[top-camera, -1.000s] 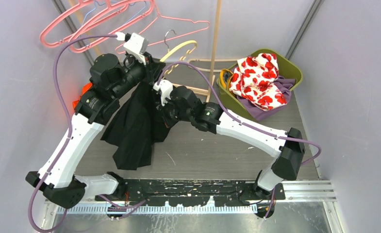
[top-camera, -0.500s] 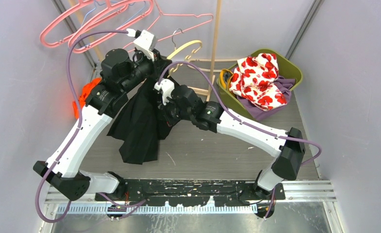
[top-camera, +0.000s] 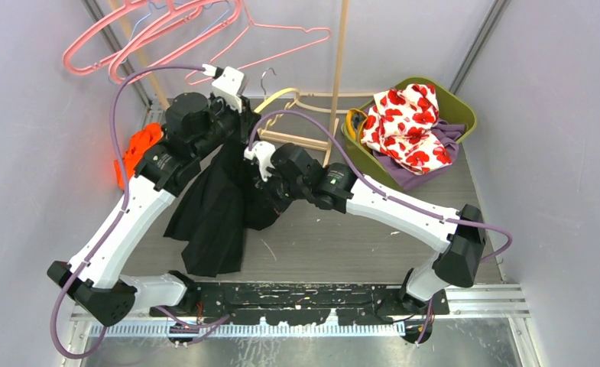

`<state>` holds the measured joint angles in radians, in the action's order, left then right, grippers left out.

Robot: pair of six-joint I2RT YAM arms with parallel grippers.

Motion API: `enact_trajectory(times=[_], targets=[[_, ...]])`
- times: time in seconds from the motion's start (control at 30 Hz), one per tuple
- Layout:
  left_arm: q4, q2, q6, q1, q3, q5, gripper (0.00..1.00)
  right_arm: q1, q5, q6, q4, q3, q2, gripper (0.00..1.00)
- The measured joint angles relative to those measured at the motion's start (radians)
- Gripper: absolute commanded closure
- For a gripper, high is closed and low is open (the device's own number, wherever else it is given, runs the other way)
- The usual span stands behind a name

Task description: Remove the skirt from the hanger

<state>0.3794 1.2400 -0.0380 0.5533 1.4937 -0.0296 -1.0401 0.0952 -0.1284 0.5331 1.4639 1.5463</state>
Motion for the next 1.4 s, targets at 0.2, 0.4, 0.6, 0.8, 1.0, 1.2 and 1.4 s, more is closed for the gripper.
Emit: enact_trajectory(times=[0.2, 0.4, 0.6, 0.8, 1.0, 1.2, 1.4], targets=[[0.049, -0.005, 0.002, 0.000, -0.027, 0.048, 0.80, -0.005, 0.024, -0.001, 0.062, -0.003, -0.003, 0.99], [-0.007, -0.001, -0.034, 0.000, -0.152, 0.047, 0.82, -0.006, 0.050, -0.003, 0.105, -0.003, -0.003, 0.99], [-0.050, 0.030, -0.062, 0.000, -0.250, 0.036, 0.82, -0.006, 0.061, -0.006, 0.127, -0.003, -0.003, 0.99], [-0.102, 0.075, -0.073, 0.000, -0.249, -0.010, 0.65, -0.006, 0.064, -0.006, 0.134, -0.003, -0.003, 0.99], [-0.159, 0.089, -0.093, 0.000, -0.249, -0.051, 0.62, -0.006, 0.068, -0.006, 0.137, -0.006, -0.003, 0.99], [-0.172, 0.105, -0.092, 0.000, -0.204, -0.087, 0.62, -0.007, 0.073, -0.006, 0.137, -0.006, -0.003, 0.99], [-0.171, 0.151, -0.081, 0.000, -0.140, -0.121, 0.65, -0.007, 0.075, -0.003, 0.150, -0.006, -0.004, 0.99]])
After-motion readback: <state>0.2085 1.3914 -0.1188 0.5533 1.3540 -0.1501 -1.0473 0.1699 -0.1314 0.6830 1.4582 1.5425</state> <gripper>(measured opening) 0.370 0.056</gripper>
